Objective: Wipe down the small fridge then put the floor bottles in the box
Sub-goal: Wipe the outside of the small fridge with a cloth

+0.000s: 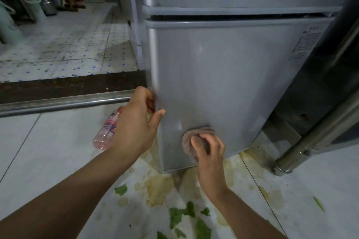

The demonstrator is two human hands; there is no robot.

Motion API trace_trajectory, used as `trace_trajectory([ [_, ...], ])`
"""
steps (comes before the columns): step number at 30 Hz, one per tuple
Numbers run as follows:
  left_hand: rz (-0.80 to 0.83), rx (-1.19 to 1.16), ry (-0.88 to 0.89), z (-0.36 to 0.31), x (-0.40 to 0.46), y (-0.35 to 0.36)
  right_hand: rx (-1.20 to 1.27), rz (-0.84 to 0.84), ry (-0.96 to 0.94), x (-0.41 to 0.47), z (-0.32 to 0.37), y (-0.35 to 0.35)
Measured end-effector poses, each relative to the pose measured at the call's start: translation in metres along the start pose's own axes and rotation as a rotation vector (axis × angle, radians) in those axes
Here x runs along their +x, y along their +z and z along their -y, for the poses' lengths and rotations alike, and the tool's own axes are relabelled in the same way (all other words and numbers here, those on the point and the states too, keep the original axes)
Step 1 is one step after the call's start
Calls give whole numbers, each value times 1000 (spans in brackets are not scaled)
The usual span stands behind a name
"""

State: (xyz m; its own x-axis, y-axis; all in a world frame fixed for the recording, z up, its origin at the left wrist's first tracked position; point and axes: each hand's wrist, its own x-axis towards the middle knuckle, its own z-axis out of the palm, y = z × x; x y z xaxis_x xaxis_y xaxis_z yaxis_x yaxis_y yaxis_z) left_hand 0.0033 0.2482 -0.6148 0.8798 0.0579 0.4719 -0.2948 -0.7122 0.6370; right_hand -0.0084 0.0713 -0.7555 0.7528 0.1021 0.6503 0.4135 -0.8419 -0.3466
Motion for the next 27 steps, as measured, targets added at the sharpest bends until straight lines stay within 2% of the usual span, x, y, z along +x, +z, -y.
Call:
trace_trajectory([
  [2, -1, -2, -3, 0, 0, 0, 81, 10, 57, 18, 0, -14],
  [4, 7, -16, -15, -1, 1, -1, 101, -40, 12, 38, 5, -33],
  [7, 46, -49, -5, 1, -2, -5, 41, -266, -126, 65, 20, -59],
  [9, 94, -50, -7, 6, -8, -8, 23, -406, -133, 80, 29, -65],
  [13, 206, -73, -21, 17, -17, -11, 87, -537, -154, 90, 45, -47],
  [15, 233, -58, -13, 22, -20, -13, 7, -482, -235, 76, 40, -25],
  [16, 238, -34, -11, 25, -21, -13, -25, -388, -297, 66, 35, -14],
  [18, 233, 10, -22, 29, -24, -14, -123, -98, -482, 42, 22, 1],
  [20, 221, 30, -37, 32, -28, -15, -250, 22, -717, 28, 13, 7],
  [21, 216, 33, -42, 34, -30, -17, -255, 61, -741, 26, 12, 6],
  [22, 209, 34, -48, 35, -32, -19, -212, 77, -706, 30, 15, 4],
  [24, 191, 35, -69, 40, -34, -25, -62, 79, -495, 45, 29, -7],
  [25, 182, 35, -81, 42, -35, -28, -2, 61, -414, 57, 37, -15],
  [27, 174, 36, -114, 47, -37, -33, 76, -48, -367, 82, 49, -29],
])
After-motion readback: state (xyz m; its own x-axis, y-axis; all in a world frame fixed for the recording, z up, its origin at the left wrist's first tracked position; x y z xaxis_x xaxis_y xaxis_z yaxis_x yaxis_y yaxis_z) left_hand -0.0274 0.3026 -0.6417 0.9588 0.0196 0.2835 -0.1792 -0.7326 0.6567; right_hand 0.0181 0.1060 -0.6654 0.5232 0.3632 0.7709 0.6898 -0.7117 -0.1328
